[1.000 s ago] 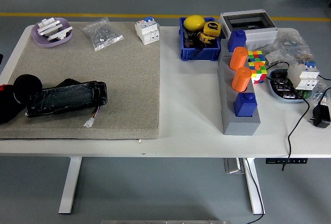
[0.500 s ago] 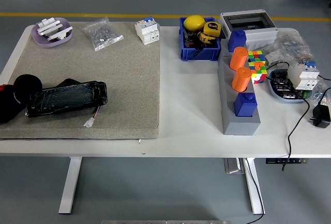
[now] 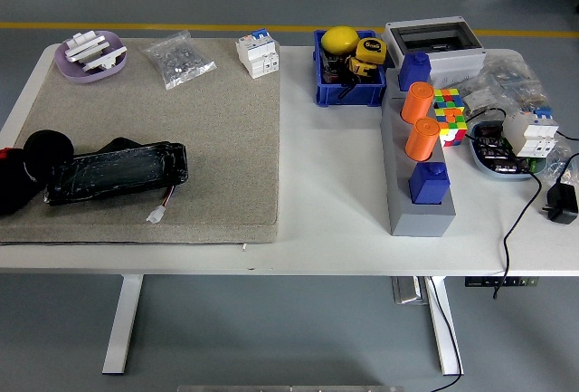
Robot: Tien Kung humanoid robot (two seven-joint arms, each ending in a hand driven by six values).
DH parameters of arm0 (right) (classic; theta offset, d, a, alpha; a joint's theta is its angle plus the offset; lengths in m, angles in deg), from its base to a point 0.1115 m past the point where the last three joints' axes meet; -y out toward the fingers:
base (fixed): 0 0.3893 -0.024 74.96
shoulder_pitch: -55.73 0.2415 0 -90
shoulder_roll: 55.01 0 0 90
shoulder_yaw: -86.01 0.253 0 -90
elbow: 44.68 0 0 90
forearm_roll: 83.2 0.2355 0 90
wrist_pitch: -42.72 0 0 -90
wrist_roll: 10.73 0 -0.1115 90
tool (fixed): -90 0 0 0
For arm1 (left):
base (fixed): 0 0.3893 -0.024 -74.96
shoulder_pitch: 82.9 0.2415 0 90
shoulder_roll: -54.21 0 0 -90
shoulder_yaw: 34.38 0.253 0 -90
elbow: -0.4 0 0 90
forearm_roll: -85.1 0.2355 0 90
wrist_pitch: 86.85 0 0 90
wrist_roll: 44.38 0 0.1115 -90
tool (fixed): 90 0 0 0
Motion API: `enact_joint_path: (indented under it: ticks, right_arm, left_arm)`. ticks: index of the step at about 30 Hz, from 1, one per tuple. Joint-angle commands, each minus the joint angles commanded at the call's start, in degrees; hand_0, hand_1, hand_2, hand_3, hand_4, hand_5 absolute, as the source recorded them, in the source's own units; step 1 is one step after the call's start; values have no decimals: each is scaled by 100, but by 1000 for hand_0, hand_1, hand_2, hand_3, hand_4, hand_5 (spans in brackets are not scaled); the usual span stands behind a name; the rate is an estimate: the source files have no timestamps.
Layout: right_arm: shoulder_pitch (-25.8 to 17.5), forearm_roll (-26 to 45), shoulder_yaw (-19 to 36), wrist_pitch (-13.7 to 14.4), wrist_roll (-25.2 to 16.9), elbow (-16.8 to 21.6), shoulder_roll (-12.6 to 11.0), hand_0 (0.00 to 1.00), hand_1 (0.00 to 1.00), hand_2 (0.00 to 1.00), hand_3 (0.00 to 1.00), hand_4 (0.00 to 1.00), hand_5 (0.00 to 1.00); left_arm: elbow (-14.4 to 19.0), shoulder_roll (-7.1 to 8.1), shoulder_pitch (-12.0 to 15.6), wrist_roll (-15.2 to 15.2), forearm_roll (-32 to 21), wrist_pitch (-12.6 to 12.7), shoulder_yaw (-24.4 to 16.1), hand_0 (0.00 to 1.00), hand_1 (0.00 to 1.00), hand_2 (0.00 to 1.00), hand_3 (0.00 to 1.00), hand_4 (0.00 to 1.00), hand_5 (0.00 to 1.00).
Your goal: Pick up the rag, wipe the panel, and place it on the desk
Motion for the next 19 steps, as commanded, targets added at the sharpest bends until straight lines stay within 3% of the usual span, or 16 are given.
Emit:
enact_joint_path:
  ticks: [12, 19]
  right_arm:
    - [-105, -12, 186, 13, -5, 23, 50, 797, 703, 710, 682, 998, 729]
    - [-47, -21, 192, 33, -18, 32, 62, 798, 703, 710, 683, 998, 730]
  left_arm:
    - [-168, 142, -82, -19, 105, -11, 194, 533, 670, 624, 591, 739, 33]
    - [-329, 285, -216, -118, 674, -5, 302, 544, 685, 629, 593, 741, 34]
